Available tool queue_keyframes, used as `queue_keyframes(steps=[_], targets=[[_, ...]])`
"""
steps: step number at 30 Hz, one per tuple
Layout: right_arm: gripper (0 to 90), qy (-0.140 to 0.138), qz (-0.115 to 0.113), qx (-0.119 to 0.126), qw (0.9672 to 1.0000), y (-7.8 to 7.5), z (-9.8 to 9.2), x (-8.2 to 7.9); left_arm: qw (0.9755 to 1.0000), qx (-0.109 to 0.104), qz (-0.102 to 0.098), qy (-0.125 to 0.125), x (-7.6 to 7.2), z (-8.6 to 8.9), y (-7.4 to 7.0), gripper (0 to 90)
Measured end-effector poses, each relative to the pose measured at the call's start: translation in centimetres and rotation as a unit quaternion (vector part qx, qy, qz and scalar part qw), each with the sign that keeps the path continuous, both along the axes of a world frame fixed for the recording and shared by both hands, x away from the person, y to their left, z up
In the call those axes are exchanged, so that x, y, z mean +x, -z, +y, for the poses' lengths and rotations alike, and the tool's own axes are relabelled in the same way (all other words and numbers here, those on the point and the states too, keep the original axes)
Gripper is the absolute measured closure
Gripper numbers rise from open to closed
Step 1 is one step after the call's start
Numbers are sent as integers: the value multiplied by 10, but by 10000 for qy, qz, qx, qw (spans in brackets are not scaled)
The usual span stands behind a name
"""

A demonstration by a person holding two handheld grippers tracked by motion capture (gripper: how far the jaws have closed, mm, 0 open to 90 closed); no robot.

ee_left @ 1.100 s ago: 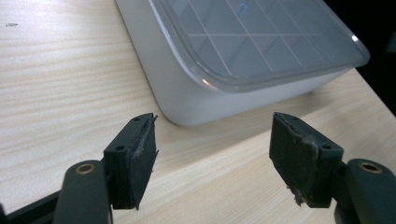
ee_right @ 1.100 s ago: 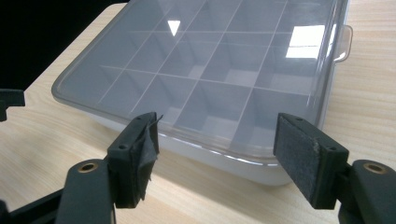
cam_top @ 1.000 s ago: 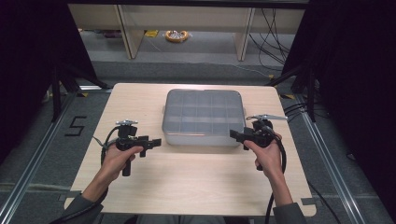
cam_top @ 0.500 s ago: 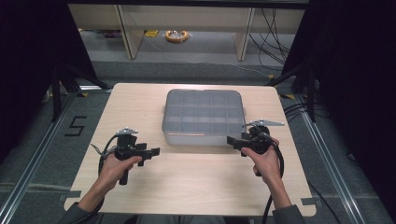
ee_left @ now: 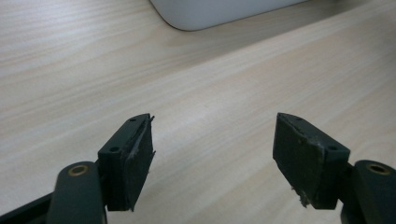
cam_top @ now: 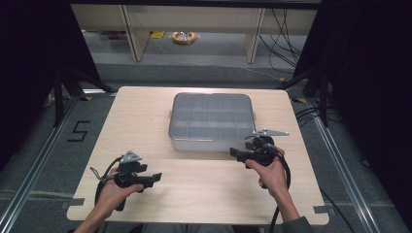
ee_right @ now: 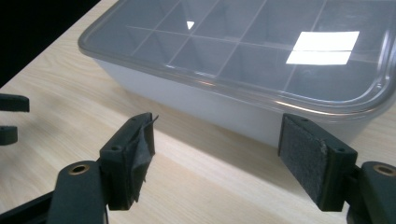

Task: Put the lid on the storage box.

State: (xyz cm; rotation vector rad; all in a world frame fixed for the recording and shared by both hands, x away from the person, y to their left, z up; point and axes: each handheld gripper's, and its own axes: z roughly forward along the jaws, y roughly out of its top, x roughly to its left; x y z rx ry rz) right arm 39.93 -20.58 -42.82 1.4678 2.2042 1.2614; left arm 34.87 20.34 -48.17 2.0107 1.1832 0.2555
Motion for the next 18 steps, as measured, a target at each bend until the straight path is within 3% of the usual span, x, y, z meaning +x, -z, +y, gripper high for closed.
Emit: queue_keyframes(steps=[1,3,4,7,9,11,12,15,18], targets=[[284,-17,-30,-11,10000,1,1,-1,10000,80,-31,39,-2,1,0,281],[284,60,139,34,9999,0,5,-6,9997,205,-91,46,-8,1,2,280],[284,-112,12,-26,9999,2,3,-6,9997,218,-95,102,-11,2,3,280],[283,-124,20,-79,9999,3,4,-8,9997,198,-87,92,-14,2,6,278],[281,-195,73,-25,9998,5,6,-12,9994,314,-42,165,-19,4,8,277],[279,-229,80,-39,9997,7,7,-16,9997,214,-91,96,-22,4,10,275],[279,-114,153,-44,9998,7,9,-18,9996,245,-46,142,-23,6,9,273],[278,-293,21,-147,9995,10,7,-21,9997,183,-157,69,-26,6,9,264],[275,-307,110,-166,9993,13,7,-26,9995,217,-201,135,-29,6,10,255]])
